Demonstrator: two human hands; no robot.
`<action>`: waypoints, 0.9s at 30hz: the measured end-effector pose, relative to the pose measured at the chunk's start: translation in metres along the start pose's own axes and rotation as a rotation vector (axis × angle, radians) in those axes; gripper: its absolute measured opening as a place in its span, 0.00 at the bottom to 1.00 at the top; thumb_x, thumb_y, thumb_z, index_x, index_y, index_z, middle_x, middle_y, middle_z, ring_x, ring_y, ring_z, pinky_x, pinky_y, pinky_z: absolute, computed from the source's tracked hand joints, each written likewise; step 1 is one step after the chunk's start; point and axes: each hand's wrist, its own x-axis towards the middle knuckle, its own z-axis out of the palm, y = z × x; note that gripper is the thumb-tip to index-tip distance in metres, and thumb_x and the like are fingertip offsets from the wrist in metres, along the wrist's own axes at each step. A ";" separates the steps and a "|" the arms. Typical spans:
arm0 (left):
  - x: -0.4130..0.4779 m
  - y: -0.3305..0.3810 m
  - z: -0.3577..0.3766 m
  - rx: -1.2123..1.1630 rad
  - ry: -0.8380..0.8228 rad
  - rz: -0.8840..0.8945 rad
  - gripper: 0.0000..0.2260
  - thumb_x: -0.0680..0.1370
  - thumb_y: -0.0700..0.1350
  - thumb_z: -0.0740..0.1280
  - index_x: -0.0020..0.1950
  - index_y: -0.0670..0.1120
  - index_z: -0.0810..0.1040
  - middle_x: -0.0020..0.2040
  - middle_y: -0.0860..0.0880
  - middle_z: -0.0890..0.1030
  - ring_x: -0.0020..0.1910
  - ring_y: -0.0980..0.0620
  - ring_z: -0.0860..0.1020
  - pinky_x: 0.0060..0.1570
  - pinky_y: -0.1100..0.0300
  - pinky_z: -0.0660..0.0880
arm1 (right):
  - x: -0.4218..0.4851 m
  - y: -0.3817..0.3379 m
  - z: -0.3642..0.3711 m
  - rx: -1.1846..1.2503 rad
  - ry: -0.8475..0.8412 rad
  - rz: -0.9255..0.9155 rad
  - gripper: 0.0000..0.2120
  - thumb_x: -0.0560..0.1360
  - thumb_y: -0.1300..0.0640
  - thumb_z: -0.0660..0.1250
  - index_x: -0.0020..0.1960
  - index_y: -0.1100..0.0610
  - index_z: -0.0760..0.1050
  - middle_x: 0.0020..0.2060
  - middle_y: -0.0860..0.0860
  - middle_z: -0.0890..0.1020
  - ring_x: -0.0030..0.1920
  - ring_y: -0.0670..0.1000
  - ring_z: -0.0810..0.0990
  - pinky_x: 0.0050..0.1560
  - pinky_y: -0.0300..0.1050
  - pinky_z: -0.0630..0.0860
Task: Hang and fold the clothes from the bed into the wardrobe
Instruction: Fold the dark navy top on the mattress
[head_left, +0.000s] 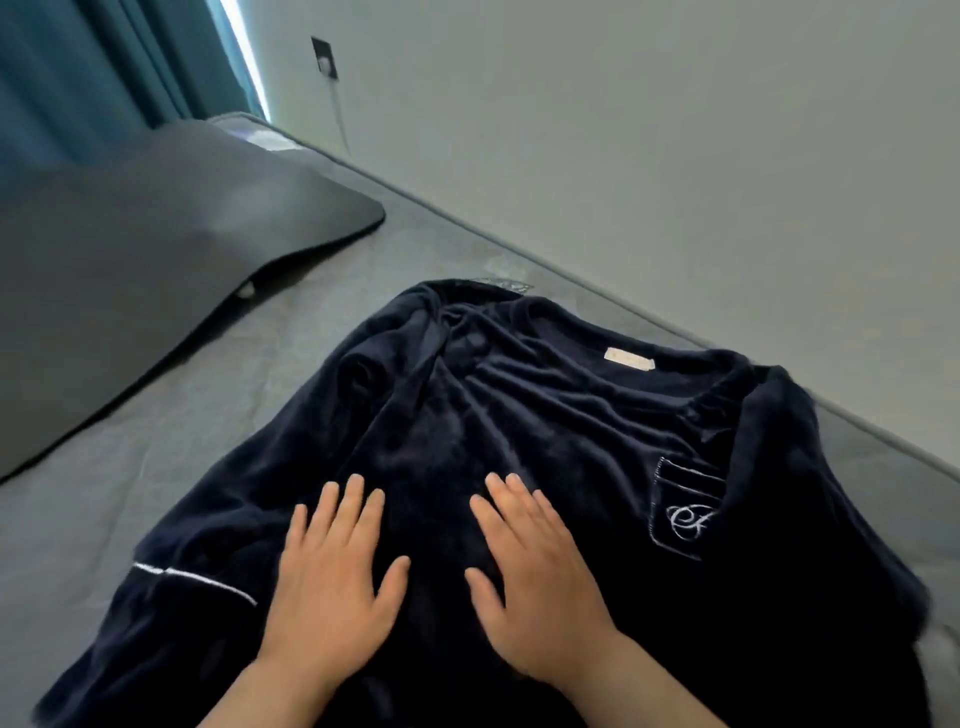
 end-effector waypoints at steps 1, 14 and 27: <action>0.004 -0.003 0.001 0.000 -0.010 0.010 0.31 0.72 0.62 0.57 0.70 0.46 0.74 0.72 0.45 0.70 0.71 0.45 0.69 0.69 0.49 0.56 | 0.019 -0.006 0.007 -0.012 -0.001 -0.004 0.29 0.76 0.45 0.57 0.74 0.55 0.62 0.75 0.52 0.63 0.77 0.51 0.55 0.75 0.52 0.54; 0.114 -0.114 -0.071 -0.114 -0.277 -0.359 0.33 0.66 0.71 0.66 0.64 0.54 0.67 0.61 0.50 0.73 0.61 0.46 0.72 0.57 0.52 0.73 | 0.124 -0.041 0.060 -0.158 -0.067 0.056 0.32 0.74 0.41 0.58 0.75 0.54 0.64 0.75 0.52 0.65 0.75 0.51 0.61 0.72 0.53 0.55; 0.060 -0.050 -0.135 -0.976 -0.603 -0.329 0.16 0.72 0.55 0.69 0.59 0.56 0.74 0.54 0.55 0.83 0.54 0.56 0.81 0.59 0.55 0.75 | 0.128 -0.032 0.053 0.192 -0.028 0.121 0.23 0.75 0.45 0.57 0.68 0.50 0.73 0.70 0.44 0.70 0.72 0.45 0.66 0.73 0.47 0.57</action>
